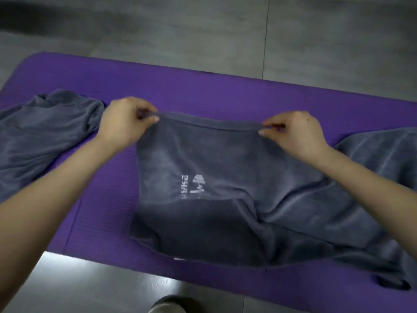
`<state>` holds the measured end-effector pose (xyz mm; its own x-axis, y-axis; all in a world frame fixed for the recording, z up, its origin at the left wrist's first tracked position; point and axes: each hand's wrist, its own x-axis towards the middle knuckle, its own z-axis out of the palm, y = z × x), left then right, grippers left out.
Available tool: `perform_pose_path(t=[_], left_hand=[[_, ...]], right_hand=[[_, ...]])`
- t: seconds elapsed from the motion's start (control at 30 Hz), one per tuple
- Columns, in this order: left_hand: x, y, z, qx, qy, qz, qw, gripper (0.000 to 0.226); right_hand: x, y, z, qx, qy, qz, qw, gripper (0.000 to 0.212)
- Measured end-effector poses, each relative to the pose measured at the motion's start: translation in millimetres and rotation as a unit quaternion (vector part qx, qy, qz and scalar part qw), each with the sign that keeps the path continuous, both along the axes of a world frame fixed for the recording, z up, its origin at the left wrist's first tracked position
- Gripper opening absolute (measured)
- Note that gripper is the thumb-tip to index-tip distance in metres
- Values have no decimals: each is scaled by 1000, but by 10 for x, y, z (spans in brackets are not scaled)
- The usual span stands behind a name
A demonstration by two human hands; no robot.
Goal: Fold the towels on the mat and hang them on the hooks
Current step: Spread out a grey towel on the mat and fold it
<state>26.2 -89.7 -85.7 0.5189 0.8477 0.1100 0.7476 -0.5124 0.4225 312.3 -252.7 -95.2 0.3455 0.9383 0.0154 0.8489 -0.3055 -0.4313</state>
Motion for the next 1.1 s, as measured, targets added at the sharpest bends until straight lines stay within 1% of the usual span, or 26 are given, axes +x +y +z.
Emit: perform_pose_path(t=[0.07,0.1,0.17,0.27,0.33,0.4,0.47,0.53,0.6,0.7,0.77,0.83,0.9,0.93,0.97,1.03,1.1], left_hand=[[182,357,65,41,6,32,999,20],[260,524,44,45,16,44,998,22],[340,768,-122,18,49,64,997,29],[240,710,-525,-43,104,100,989,50],[33,447,-768,-47,99,129,986,53],[-238,109,-928,-52,98,165,980,49],[-521,-242,-1037,-103,102,208,967,43],[-755,-544,-1104,-152,107,229,956,42],[-909,-773,-1148,-178,109,227,951,42],[-977,-935,-1135,-202,93,224,949,41],[-958,-966,-1074,-199,73,235,949,38],[-972,-946,-1003,-201,31,258,945,33],[-1053,-905,-955,-214,-23,277,936,29],[-1116,-877,-925,-214,-42,281,935,28],[-1187,-851,-889,-204,-49,284,936,26],[-1325,-798,-796,-160,-22,293,942,24],[-1436,-742,-711,-111,34,306,945,25]], right_hand=[[60,465,36,2,-34,-20,999,27],[101,675,12,-3,-49,-30,998,27],[167,985,-135,-24,-64,-45,997,29],[146,1062,-433,-61,-21,-57,996,46],[35,871,-559,-46,-17,-57,997,50],[-118,529,-632,0,-34,-33,999,45],[-296,69,-694,40,-45,15,998,36],[-486,-430,-734,33,-49,67,996,36],[-643,-867,-807,5,-56,107,993,40],[-754,-1249,-915,-24,-105,150,983,48],[-774,-1362,-975,-46,-162,191,967,52],[-796,-1419,-1002,-62,-198,220,953,46],[-811,-1446,-1014,-50,-211,222,951,25],[-836,-1451,-1011,-35,-205,218,954,26],[-872,-1451,-1025,-16,-195,222,955,31],[-1041,-1433,-1013,14,-171,244,954,35],[-1330,-1420,-1009,12,-141,273,952,45]])
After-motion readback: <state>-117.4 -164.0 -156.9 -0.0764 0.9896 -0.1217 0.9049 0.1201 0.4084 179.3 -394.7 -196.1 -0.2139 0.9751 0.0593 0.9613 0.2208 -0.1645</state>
